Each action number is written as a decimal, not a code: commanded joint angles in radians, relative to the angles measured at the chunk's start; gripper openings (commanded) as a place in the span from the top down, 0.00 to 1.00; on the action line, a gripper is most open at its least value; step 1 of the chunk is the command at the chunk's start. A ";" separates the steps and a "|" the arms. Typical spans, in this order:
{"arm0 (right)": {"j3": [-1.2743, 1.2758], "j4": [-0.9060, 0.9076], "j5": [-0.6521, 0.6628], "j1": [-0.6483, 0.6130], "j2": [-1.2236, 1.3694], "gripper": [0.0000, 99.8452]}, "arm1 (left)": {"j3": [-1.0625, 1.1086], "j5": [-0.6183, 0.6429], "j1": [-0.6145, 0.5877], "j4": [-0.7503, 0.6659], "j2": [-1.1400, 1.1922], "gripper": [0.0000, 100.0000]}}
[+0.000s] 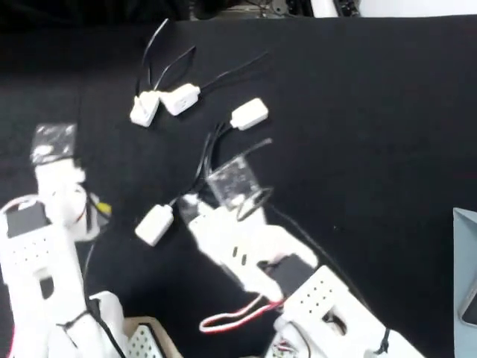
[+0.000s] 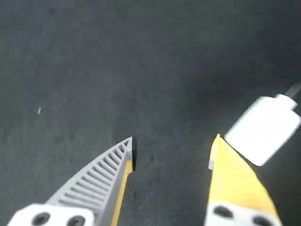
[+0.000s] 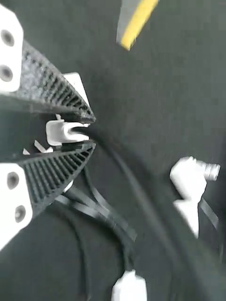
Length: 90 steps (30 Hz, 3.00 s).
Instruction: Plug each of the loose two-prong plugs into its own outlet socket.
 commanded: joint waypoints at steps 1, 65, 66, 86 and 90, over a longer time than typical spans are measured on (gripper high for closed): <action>-0.101 0.000 0.002 -0.094 0.044 0.99 | 0.159 0.086 -0.094 -0.083 -0.144 0.74; -0.346 -0.342 0.055 -0.199 0.842 0.99 | 0.802 0.104 -0.102 -0.169 -0.950 0.74; -0.346 -0.342 0.055 -0.199 0.842 0.99 | 0.802 0.104 -0.102 -0.169 -0.950 0.74; -0.300 -0.373 0.061 -0.230 0.842 0.99 | 0.802 0.104 -0.102 -0.169 -0.950 0.74; -0.300 -0.371 0.063 -0.198 0.840 0.99 | 0.802 0.104 -0.102 -0.169 -0.950 0.74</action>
